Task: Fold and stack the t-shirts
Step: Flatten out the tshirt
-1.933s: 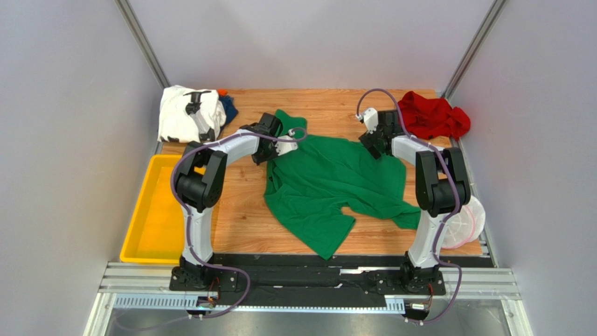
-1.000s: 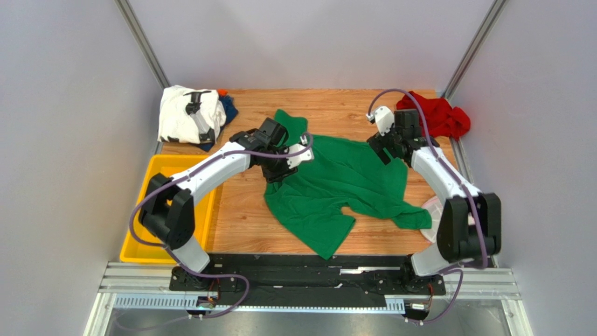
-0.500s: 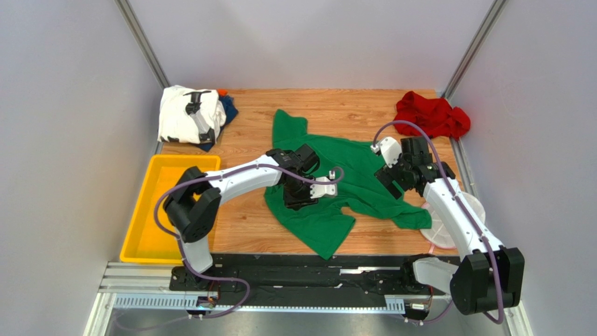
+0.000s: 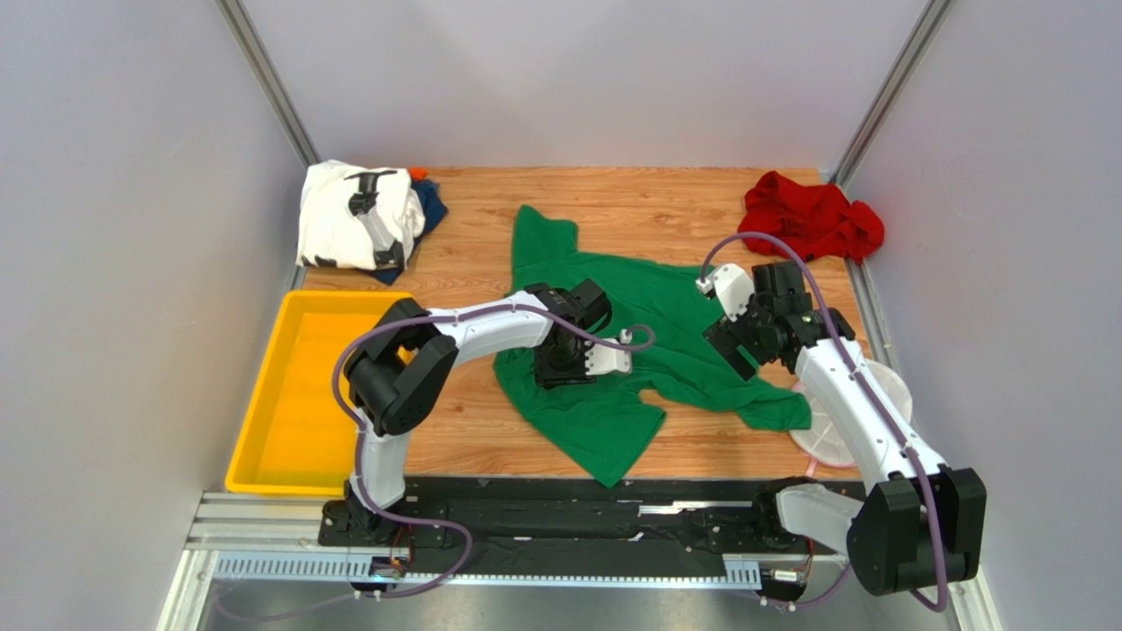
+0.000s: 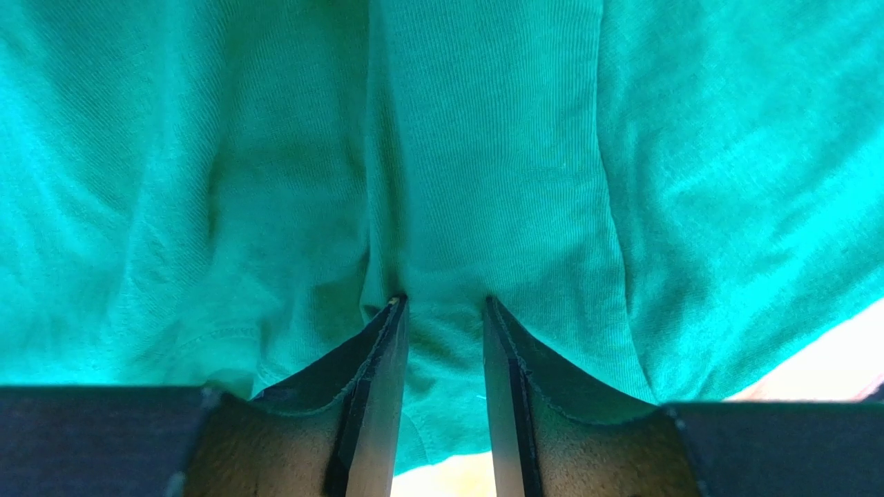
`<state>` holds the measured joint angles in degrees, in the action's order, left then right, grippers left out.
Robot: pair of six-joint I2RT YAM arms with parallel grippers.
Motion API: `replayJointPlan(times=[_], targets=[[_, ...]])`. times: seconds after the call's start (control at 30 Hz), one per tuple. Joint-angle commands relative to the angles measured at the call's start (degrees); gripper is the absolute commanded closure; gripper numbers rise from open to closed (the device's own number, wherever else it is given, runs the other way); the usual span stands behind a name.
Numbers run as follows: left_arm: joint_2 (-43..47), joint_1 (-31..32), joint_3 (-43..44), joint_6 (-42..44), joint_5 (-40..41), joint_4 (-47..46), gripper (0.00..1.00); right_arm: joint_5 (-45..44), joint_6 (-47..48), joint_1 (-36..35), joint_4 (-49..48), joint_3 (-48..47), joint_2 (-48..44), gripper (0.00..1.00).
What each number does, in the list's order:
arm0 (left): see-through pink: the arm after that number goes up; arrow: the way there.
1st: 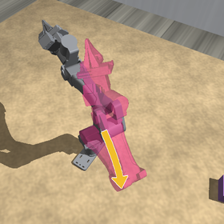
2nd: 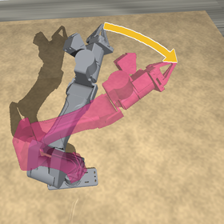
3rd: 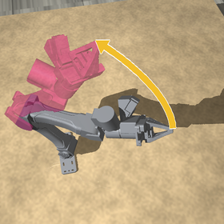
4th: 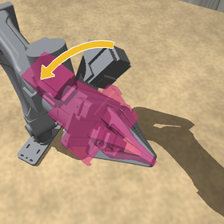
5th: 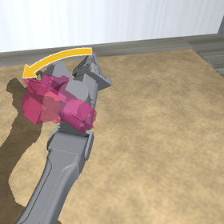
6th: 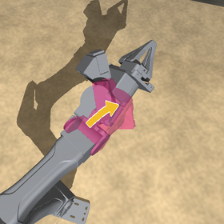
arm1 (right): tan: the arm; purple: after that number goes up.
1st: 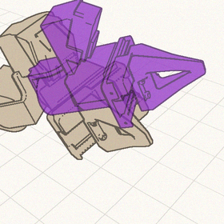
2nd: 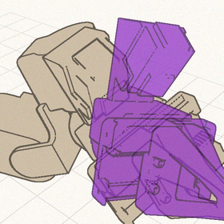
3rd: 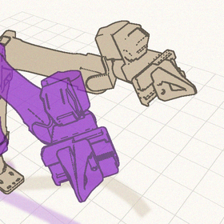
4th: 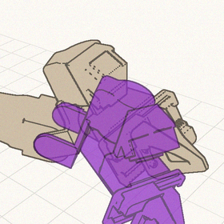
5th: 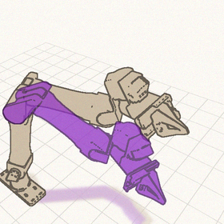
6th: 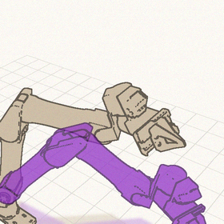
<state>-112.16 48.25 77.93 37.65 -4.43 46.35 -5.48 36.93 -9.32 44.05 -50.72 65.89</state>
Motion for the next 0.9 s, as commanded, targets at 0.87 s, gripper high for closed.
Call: replayJointPlan(times=[0.87], targets=[[-6.6,-16.5,10.0,10.4,16.6,2.7,0.66,7.3,-2.5,-2.0,4.0,-0.4,-2.1,0.09]])
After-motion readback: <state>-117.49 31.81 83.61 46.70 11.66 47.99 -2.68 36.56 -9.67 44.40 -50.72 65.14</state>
